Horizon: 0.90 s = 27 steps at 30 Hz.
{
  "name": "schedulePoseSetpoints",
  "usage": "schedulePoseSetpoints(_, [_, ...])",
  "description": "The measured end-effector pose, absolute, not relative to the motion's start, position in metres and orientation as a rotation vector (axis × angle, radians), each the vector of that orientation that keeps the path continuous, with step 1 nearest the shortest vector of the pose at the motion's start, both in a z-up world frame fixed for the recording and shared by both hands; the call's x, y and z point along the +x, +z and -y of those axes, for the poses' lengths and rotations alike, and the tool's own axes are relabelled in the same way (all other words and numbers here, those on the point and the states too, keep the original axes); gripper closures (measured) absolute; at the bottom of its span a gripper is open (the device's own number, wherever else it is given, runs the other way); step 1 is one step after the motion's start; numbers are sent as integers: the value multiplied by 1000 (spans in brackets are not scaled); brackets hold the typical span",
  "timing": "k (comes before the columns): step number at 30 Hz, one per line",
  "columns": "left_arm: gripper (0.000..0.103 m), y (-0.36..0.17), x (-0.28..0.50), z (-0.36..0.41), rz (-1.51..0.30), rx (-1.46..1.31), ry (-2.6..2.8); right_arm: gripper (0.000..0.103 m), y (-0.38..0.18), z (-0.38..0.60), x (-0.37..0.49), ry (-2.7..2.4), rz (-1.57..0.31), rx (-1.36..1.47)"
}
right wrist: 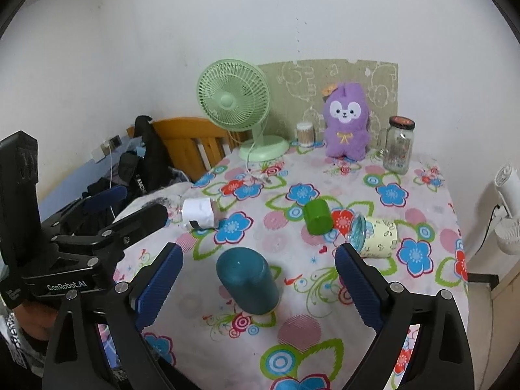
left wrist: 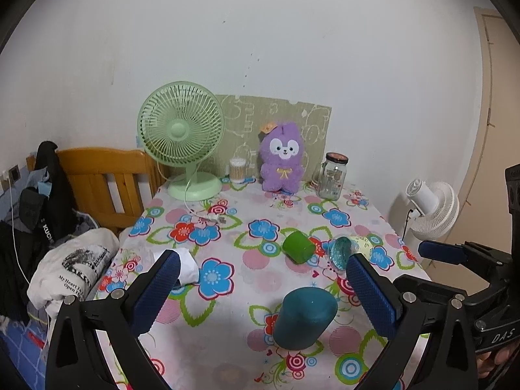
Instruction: Flip cup upside down
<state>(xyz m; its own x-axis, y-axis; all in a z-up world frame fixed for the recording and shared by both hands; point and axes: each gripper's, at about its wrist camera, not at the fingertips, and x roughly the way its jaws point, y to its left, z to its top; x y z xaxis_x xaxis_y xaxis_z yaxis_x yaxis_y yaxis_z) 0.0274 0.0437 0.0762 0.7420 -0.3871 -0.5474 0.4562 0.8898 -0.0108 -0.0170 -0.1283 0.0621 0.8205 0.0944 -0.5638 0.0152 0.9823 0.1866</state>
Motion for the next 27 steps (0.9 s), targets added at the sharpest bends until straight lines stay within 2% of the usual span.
schedulePoseSetpoints(27, [0, 77, 28, -46, -549, 127, -458, 6, 69, 124, -13, 43, -582, 182])
